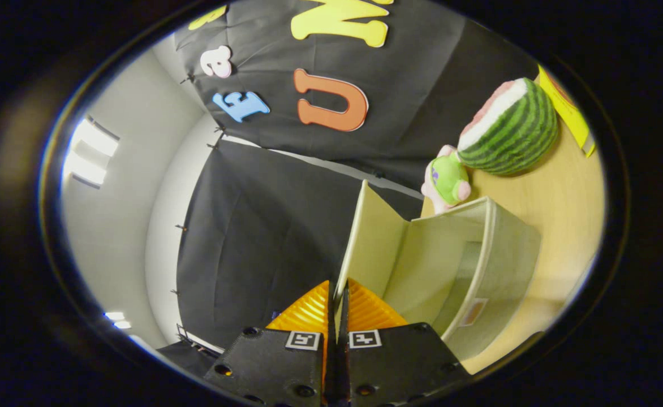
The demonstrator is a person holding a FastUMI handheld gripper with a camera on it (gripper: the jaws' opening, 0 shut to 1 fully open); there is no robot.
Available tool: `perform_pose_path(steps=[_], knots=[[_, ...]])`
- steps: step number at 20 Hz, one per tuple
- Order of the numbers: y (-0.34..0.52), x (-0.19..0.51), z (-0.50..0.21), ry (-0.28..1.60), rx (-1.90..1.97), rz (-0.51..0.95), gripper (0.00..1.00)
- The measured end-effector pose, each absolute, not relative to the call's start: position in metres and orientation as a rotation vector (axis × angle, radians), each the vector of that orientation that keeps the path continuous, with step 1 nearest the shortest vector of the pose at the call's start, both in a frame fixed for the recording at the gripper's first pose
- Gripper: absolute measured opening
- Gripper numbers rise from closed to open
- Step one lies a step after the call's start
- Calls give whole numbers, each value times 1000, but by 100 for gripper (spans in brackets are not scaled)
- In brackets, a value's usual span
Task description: Open the storage box then place both shoes into the box .Put the left shoe in first, then the right shoe, with the right side of both shoes facing outward in a uniform manner.
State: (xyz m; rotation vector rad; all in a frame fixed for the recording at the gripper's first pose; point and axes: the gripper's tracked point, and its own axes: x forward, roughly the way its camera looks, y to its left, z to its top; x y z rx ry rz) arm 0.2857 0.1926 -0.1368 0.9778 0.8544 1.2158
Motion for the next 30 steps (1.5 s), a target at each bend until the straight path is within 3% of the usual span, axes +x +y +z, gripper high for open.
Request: perform_pose_path(steps=[7, 14, 18, 30], knots=[[280, 264, -108, 785, 1010, 1220, 5], [365, 246, -119, 832, 941, 1173, 7], [371, 235, -130, 842, 892, 1142, 100], [233, 233, -175, 774, 669, 861, 100]])
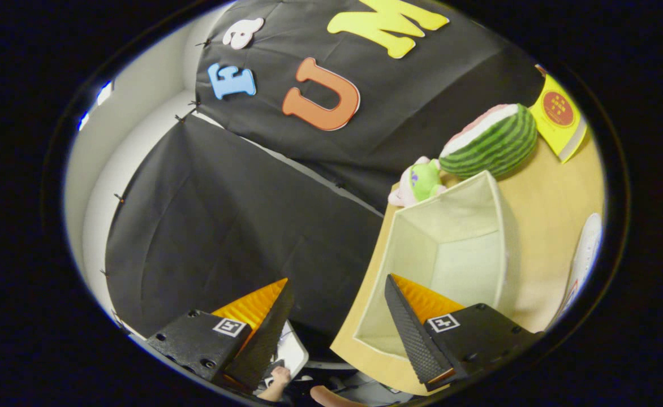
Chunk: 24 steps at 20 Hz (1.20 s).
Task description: Open the storage box then place both shoes into the box .Put the left shoe in first, then the right shoe, with the right side of both shoes facing outward in a uniform manner.
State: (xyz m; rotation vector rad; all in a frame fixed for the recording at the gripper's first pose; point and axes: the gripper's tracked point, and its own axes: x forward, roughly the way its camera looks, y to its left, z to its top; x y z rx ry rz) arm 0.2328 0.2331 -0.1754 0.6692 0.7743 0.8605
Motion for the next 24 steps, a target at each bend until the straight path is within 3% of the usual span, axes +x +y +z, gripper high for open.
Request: perform_pose_path(steps=[10, 24], knots=[[92, 214, -225, 774, 358, 680, 100], [-58, 210, -342, 1001, 152, 369, 99]])
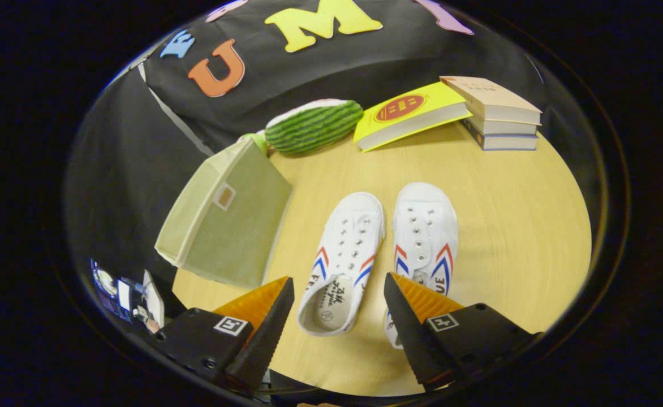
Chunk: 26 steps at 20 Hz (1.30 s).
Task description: Open the storage box then place both shoes into the box .Put the left shoe in first, then the right shoe, with the right side of both shoes facing outward in a uniform manner.
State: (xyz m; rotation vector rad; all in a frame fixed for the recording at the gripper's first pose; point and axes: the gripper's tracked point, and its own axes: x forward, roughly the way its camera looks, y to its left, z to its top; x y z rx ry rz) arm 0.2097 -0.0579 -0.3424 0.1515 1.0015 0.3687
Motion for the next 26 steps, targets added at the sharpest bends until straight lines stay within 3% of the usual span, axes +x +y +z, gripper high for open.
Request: perform_pose_path(steps=[2, 7, 10, 12, 13, 15, 20, 26], knots=[[-60, 210, -355, 1041, 83, 359, 98], [-58, 217, -379, 1141, 13, 327, 80], [-57, 229, -393, 1186, -21, 275, 62], [-53, 230, -408, 1246, -16, 258, 46], [-48, 232, -407, 1242, 5, 269, 33], [-47, 235, -406, 1231, 15, 265, 19], [-48, 234, -397, 1170, 192, 280, 8], [-55, 243, -355, 1076, 228, 293, 6]])
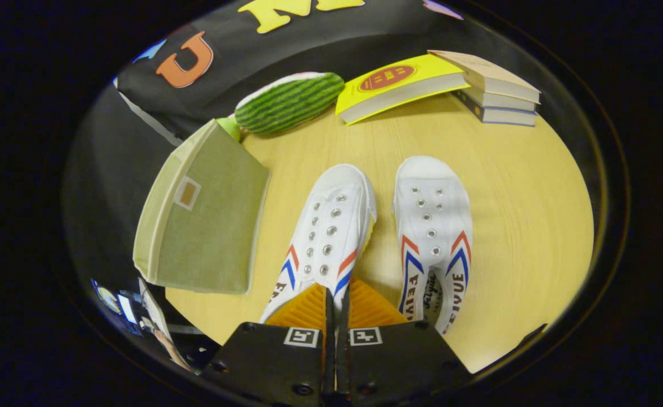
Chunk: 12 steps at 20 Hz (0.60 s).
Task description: Open the storage box then place both shoes into the box .Put the left shoe in first, then the right shoe, with the right side of both shoes facing outward in a uniform manner.
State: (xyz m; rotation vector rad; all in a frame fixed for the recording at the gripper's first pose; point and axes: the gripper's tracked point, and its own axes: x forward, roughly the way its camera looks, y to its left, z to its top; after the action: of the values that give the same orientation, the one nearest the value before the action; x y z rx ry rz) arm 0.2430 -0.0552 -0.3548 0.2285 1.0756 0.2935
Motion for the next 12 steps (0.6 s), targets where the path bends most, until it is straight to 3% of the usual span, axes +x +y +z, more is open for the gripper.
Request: perform_pose_path(steps=[12], knots=[[21, 246, -204, 850, 216, 401, 6]])
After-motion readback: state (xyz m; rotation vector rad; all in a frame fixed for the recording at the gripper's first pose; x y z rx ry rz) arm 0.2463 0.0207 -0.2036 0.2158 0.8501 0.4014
